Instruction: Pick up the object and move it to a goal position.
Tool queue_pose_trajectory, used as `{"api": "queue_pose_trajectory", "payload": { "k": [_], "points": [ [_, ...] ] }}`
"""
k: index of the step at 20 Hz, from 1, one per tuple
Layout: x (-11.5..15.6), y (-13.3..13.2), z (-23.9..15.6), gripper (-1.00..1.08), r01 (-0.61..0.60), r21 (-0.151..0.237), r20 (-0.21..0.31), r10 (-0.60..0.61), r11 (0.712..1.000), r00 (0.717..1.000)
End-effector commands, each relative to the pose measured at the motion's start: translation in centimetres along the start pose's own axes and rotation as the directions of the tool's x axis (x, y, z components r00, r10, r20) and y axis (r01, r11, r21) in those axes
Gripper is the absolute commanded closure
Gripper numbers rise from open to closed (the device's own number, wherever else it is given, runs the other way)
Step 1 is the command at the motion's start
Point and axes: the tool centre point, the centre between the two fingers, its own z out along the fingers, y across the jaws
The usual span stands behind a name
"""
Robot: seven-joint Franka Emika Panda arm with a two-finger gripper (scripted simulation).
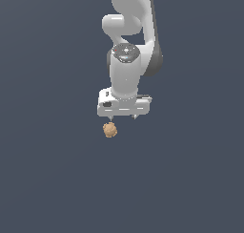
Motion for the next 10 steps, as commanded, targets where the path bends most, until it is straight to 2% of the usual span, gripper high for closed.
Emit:
{"api": "queue_pose_trajectory", "payload": {
  "k": [1, 10],
  "points": [
    [-0.1, 0.6, 0.7, -0.92, 0.028, 0.001, 0.0, -0.028, 1.0, 1.0],
    [-1.1, 3.6, 4.5, -0.92, 0.178, 0.01, -0.002, -0.178, 0.984, 0.984]
  ]
}}
